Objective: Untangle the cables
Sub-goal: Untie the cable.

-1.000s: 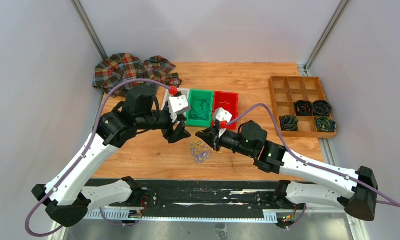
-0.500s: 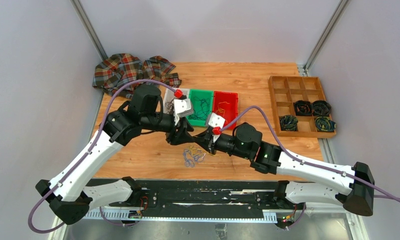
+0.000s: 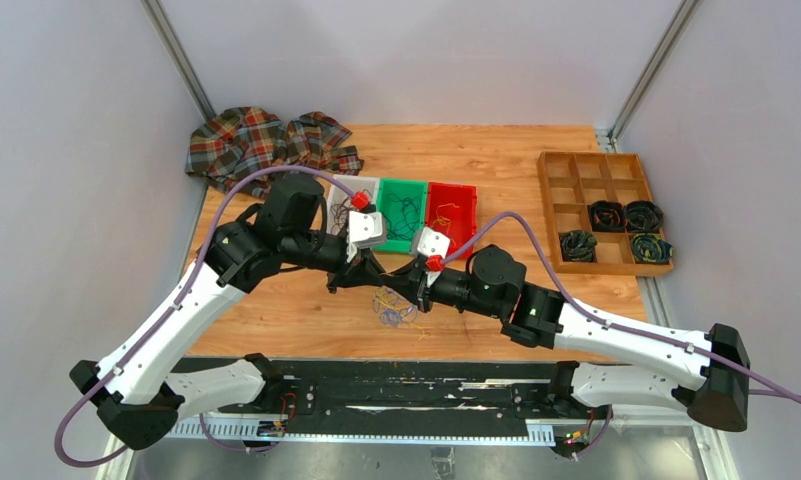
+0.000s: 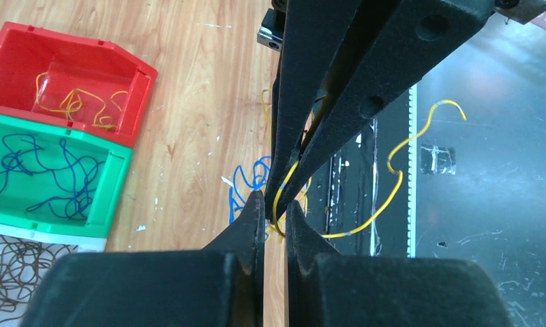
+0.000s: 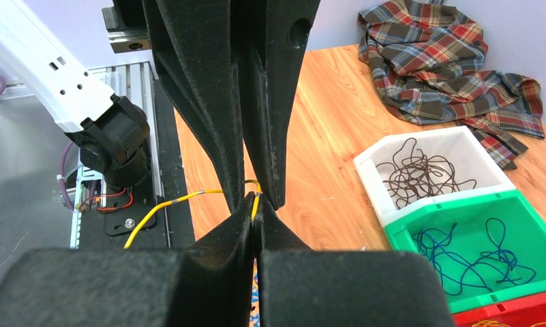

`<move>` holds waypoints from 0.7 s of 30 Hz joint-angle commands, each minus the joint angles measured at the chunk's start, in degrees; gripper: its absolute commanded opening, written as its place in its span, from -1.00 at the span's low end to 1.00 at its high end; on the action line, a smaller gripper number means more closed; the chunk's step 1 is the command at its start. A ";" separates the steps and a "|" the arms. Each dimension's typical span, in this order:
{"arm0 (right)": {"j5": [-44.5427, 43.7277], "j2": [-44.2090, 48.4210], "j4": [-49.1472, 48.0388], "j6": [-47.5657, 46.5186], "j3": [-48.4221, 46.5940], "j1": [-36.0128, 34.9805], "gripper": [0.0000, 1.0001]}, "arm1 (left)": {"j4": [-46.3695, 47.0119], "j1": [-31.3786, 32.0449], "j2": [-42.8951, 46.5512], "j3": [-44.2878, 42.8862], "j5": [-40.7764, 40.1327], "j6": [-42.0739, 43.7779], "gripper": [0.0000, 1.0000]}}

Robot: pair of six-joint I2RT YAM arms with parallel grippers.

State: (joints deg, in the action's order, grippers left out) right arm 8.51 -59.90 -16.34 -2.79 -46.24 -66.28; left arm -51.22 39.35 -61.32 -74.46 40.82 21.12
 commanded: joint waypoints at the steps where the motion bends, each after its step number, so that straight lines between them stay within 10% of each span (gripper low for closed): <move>1: -2.03 1.15 -0.52 -1.37 0.40 -1.31 -0.98 | 0.75 0.11 1.12 -2.98 -4.15 -1.27 -0.99; 15: -4.08 3.04 1.28 -3.27 0.83 -1.31 -0.98 | 1.46 0.11 3.20 -4.81 -5.90 -3.08 -0.93; 18: -1.70 4.13 0.93 -1.74 0.85 -1.31 -0.99 | 1.21 0.11 3.56 -3.30 -7.94 0.07 -0.09; 21: 0.11 3.91 0.91 -0.24 0.53 -1.44 -0.99 | 1.97 0.11 3.30 -2.05 -10.42 1.57 0.08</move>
State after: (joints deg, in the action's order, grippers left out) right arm 6.20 -57.06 -17.41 -3.09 -45.89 -66.78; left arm -49.91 39.92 -59.22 -76.90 35.18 20.60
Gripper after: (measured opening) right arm 0.009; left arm 0.499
